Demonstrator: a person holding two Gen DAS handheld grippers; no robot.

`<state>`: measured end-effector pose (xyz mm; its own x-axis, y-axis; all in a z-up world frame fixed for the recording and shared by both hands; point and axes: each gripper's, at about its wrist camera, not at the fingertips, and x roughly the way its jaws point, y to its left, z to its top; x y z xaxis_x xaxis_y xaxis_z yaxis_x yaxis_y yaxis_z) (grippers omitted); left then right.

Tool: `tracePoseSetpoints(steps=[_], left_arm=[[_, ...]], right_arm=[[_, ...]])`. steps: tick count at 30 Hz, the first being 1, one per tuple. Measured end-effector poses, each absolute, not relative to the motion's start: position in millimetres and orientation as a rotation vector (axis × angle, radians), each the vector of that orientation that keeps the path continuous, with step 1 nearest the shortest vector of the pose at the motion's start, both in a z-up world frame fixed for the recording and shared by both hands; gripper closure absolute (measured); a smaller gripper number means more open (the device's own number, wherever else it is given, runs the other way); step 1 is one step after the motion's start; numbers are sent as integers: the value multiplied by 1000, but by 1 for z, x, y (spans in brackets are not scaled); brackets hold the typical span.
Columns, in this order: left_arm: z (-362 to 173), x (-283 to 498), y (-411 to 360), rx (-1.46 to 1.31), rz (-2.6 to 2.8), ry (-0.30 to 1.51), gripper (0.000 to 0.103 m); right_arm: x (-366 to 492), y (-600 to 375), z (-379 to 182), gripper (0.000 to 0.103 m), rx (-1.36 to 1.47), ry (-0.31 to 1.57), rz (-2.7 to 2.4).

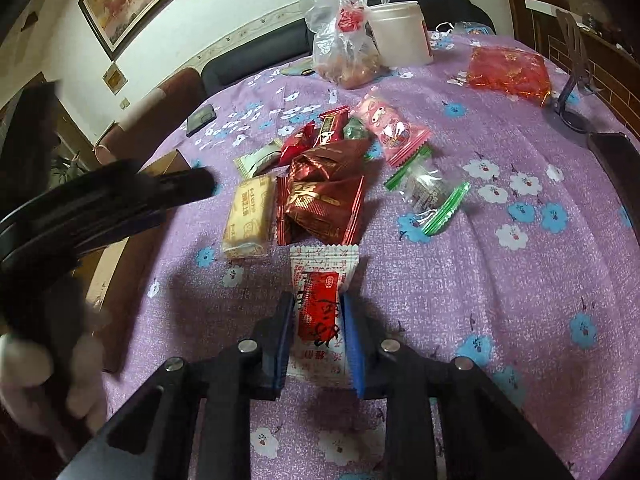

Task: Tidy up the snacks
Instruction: 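Grasp a second red-and-white packet with the right gripper, then grasp the yellow cake packet with the left gripper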

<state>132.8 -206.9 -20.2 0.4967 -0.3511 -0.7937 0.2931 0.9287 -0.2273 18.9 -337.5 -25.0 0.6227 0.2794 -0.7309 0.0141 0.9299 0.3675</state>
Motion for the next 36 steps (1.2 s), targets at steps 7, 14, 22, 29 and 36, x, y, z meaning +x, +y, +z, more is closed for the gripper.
tracePoseSetpoints(steps=[7, 14, 22, 29, 36], left_arm=[[-45, 142, -230, 41, -393, 988, 18], [-50, 135, -233, 130, -401, 910, 70], [-42, 132, -216, 49, -404, 917, 70], [-8, 96, -180, -97, -454, 874, 70], [20, 55, -112, -226, -402, 812, 70]], right_arm=[[20, -339, -27, 74, 373, 888, 159], [20, -337, -27, 74, 348, 883, 149], [19, -330, -26, 77, 289, 871, 124], [17, -333, -22, 77, 318, 848, 143], [11, -326, -17, 77, 302, 805, 171]])
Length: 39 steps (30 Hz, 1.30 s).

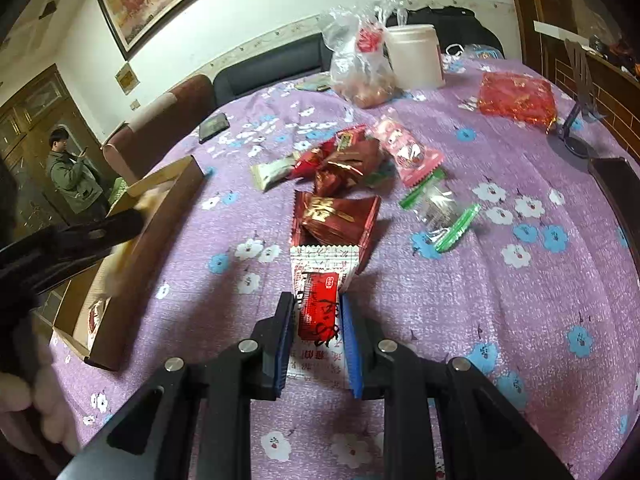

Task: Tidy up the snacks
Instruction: 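Lower the cake packet into the tray with the left gripper while the right drops its packet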

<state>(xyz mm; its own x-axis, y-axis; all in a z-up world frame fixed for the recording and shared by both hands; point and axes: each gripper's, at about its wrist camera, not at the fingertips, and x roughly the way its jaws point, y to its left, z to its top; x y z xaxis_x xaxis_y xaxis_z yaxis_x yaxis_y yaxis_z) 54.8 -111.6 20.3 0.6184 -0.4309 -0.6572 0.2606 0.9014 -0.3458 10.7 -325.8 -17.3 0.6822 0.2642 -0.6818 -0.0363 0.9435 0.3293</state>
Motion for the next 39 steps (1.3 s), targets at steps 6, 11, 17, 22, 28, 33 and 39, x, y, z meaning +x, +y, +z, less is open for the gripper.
tracePoseSetpoints(steps=[6, 11, 17, 22, 28, 33, 39], left_arm=[[31, 29, -41, -220, -257, 756, 70], [21, 25, 2, -251, -189, 754, 70], [3, 34, 29, -272, -167, 786, 70], [-7, 48, 46, -279, -143, 813, 70], [-10, 57, 60, -281, -133, 820, 70], [-11, 62, 67, -297, -129, 823, 69], [-7, 60, 69, -303, -117, 805, 69]], right_arm=[[3, -313, -9, 77, 263, 762, 178], [-3, -278, 9, 77, 221, 754, 263], [8, -209, 26, 77, 162, 786, 419], [25, -158, 34, 77, 127, 810, 516], [47, -110, 26, 77, 82, 847, 553], [60, -88, 15, 74, 46, 867, 547], [57, -80, 15, 73, 20, 838, 543]])
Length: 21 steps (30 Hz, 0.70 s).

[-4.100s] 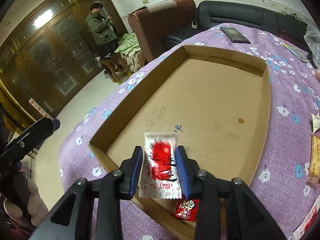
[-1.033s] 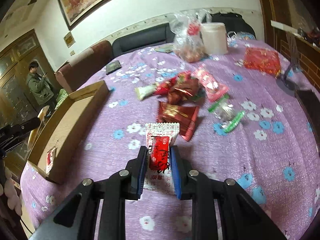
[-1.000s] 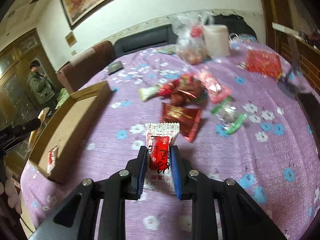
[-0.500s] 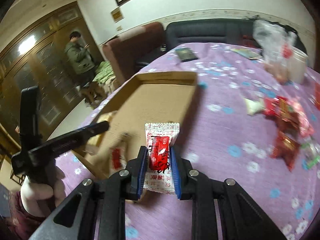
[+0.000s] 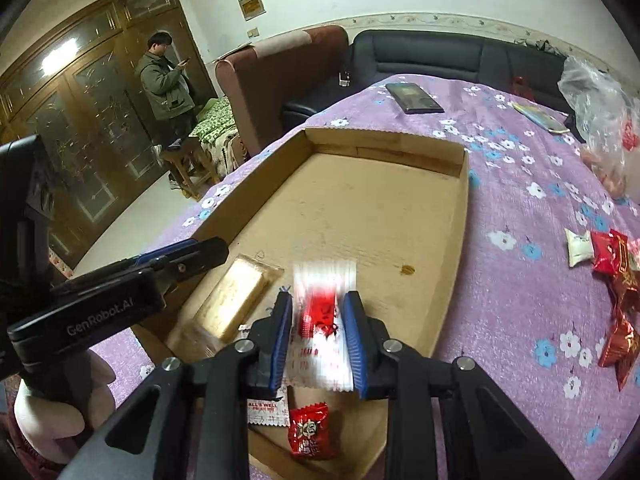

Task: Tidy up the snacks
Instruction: 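Lower the cake packet into the tray with the left gripper while the right drops its packet, then grasp the red chocolate bag with the right gripper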

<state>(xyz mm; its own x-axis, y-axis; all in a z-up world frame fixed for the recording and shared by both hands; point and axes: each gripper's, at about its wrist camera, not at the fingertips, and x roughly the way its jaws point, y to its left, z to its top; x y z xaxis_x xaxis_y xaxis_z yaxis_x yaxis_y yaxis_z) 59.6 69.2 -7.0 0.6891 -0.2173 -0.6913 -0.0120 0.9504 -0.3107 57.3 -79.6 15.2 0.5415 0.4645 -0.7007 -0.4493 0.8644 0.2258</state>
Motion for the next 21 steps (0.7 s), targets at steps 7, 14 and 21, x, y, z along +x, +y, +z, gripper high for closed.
tracePoseSetpoints(steps=[7, 14, 21], left_arm=[[3, 48, 57, -273, -127, 793, 69], [26, 25, 45, -279, -147, 758, 69], [49, -6, 32, -334, -205, 707, 48]], right_arm=[[53, -95, 24, 70, 63, 814, 522], [35, -134, 36, 68, 106, 766, 482], [11, -223, 28, 57, 172, 755, 321]])
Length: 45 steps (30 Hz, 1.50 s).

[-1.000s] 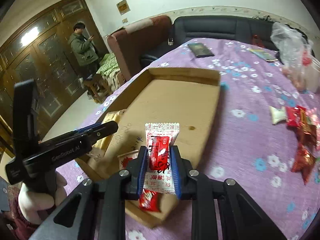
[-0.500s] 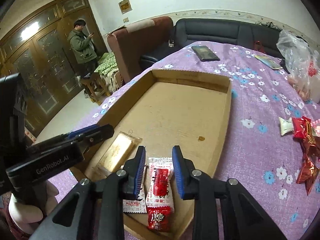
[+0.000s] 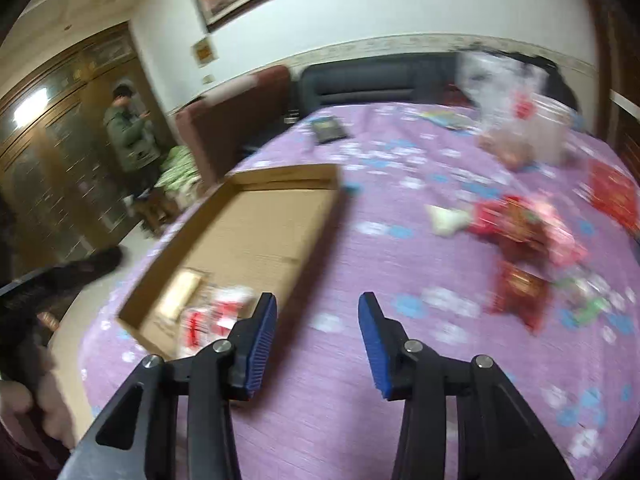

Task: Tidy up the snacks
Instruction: 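Grasp the red chocolate bag with the right gripper, then grasp the white-green packet with the left gripper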

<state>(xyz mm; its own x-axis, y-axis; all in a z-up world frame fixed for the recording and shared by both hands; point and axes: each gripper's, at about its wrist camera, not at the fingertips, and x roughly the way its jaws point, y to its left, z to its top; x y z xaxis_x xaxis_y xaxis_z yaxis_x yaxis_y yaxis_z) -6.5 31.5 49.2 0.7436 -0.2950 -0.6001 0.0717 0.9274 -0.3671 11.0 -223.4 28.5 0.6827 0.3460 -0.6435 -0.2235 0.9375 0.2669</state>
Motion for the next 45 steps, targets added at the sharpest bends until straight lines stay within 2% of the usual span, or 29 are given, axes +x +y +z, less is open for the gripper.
tracePoseSetpoints(steps=[7, 11, 21, 25, 29, 34, 36, 38, 40, 45], left_arm=[[52, -13, -8, -304, -298, 722, 47], [45, -8, -29, -287, -337, 763, 47], [44, -12, -53, -232, -365, 790, 47], [44, -10, -55, -214, -365, 793, 47], [44, -4, -58, -196, -366, 795, 47], [41, 17, -79, -189, -416, 831, 47], [41, 24, -90, -168, -432, 838, 47], [43, 39, -109, -115, -453, 852, 47], [43, 51, -124, -71, -475, 860, 45], [29, 102, -174, 79, -525, 916, 44]], right_arm=[[2, -340, 11, 57, 337, 783, 87], [4, -363, 12, 57, 357, 781, 48], [68, -338, 7, 57, 308, 765, 116], [97, -330, -16, 57, 289, 858, 169], [90, -319, -25, 57, 266, 889, 242], [83, -305, -31, 49, 193, 878, 255], [84, -301, -31, 49, 165, 874, 241], [82, -300, -31, 58, 137, 878, 203], [79, -301, -29, 63, 130, 891, 179], [63, -318, -28, 64, 193, 910, 159]])
